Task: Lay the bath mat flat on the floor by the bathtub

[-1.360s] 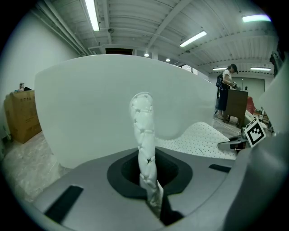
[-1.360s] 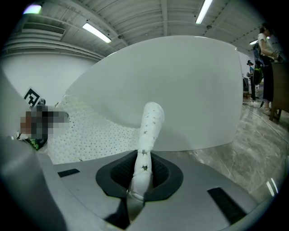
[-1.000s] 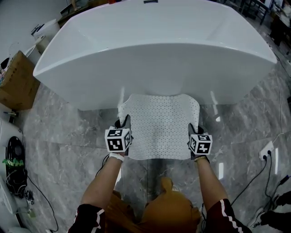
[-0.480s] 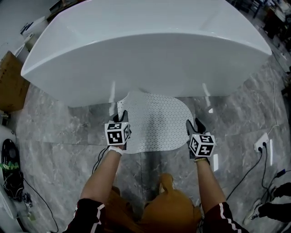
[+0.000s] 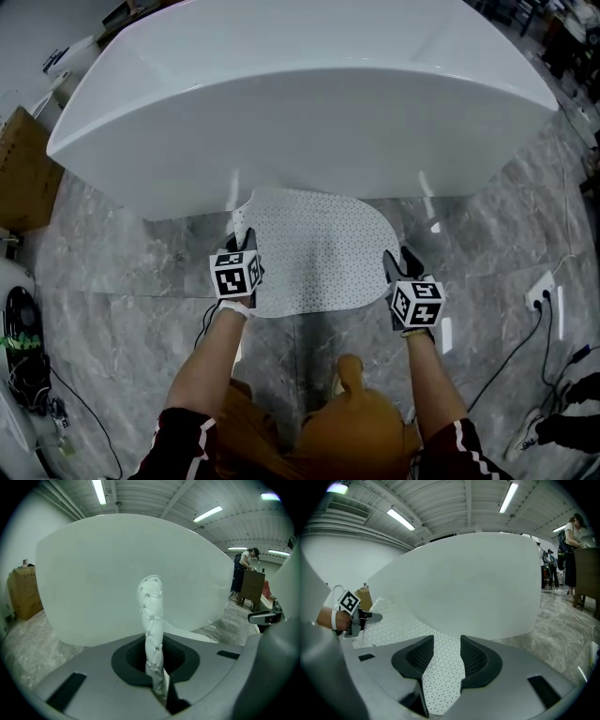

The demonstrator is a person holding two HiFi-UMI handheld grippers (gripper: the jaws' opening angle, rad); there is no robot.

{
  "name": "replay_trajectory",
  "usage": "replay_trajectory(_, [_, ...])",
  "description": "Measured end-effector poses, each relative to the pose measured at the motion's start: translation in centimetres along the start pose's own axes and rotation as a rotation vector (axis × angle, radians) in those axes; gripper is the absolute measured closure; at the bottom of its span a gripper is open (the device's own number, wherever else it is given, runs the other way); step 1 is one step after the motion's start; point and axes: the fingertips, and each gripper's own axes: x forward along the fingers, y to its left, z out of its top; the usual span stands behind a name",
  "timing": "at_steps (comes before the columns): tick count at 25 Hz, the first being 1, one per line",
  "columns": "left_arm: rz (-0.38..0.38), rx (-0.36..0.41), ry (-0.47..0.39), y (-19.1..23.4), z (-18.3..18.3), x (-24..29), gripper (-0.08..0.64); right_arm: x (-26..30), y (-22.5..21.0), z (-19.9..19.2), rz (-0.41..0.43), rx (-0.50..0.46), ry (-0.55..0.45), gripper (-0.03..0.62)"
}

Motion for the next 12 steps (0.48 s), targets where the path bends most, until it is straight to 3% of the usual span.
replay_trajectory(6, [0.024,0.0,0.014,1.8,-0.7,-0.6,0.526,0.1,0.6,0.9,-0.004,0.0,-0.019,0.391])
replay_trajectory(12, [0.096,0.013,0.055,4.9,-2.8,-0.6,0.477,-0.2,1.6,1.5,0.006,0.008,-0.026,0.391])
